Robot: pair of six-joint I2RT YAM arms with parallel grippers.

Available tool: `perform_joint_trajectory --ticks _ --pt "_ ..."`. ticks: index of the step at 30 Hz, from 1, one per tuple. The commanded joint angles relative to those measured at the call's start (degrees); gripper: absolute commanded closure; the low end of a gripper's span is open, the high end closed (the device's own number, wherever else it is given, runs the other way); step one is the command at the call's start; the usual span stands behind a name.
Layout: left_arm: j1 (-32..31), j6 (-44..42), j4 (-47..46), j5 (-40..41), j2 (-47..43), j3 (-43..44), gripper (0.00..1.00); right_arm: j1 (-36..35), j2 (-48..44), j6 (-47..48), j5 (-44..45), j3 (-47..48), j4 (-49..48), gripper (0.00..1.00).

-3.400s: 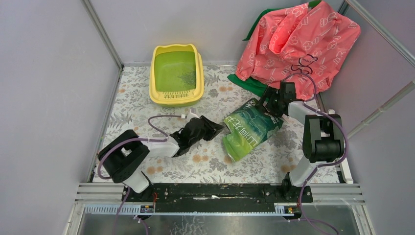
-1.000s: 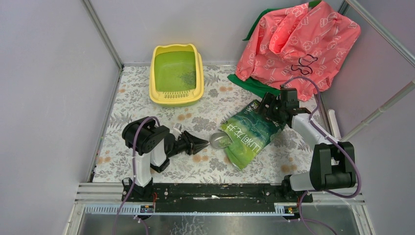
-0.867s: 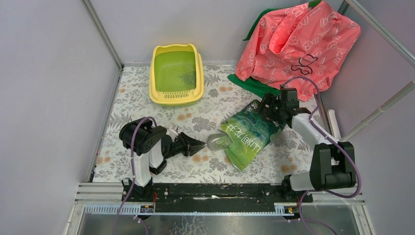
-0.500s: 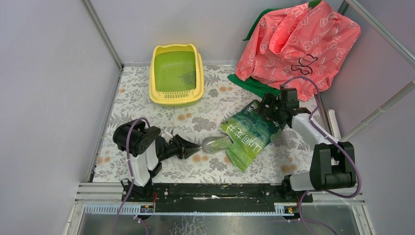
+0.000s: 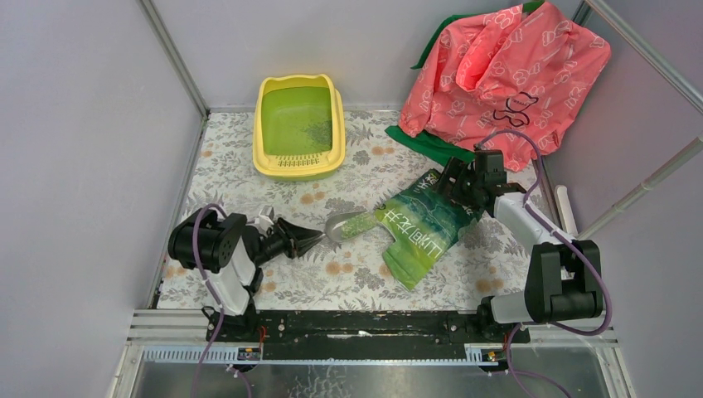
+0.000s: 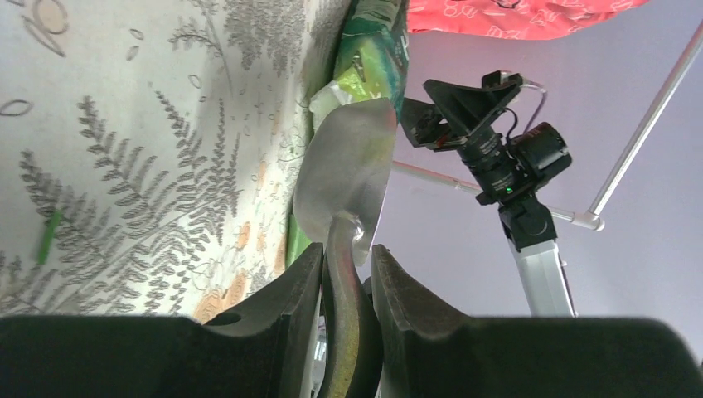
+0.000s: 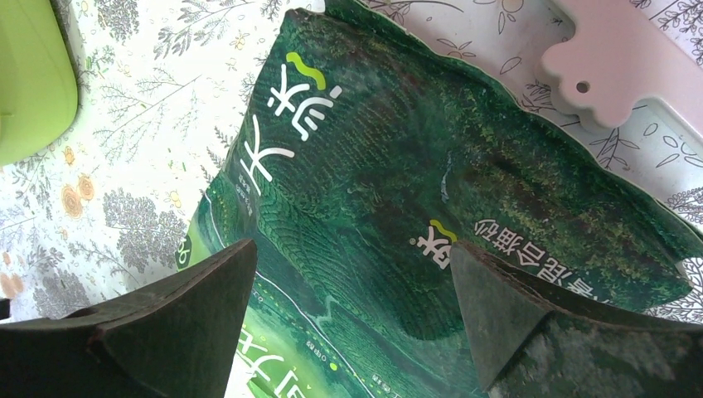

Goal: Fill the litter box with clean litter

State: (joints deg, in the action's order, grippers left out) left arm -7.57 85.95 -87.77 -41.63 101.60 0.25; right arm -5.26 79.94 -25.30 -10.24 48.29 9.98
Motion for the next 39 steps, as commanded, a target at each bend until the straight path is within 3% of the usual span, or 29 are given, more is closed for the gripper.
perform_joint_trajectory --ticks 1,8,16,25,33,39 --pt "1.0 3.5 -4.3 -4.3 -4.6 -9.4 1.00 -0.4 0.5 0.7 -1.0 -1.0 0.1 0.05" --pt "1.2 7.2 6.0 -4.3 -15.7 -4.9 1.00 -0.4 1.0 0.4 -1.7 -1.6 -0.8 0.05" --pt "4.7 2.9 36.8 -2.6 -31.2 13.4 1.00 -0.4 1.0 0.6 -2.2 -2.2 -1.0 0.05" --pt "13.4 3.0 42.3 -2.5 -21.4 33.8 1.00 -0.4 0.0 1.2 -2.4 -2.2 -0.1 0.04" --pt "19.0 -17.2 69.7 10.2 -16.4 54.4 1.00 -0.3 -0.9 1.6 -2.8 -1.2 0.9 0.04" --pt "15.2 -36.5 90.3 26.9 -12.5 71.0 1.00 -0.3 -1.3 1.6 -3.3 -1.8 0.4 0.04"
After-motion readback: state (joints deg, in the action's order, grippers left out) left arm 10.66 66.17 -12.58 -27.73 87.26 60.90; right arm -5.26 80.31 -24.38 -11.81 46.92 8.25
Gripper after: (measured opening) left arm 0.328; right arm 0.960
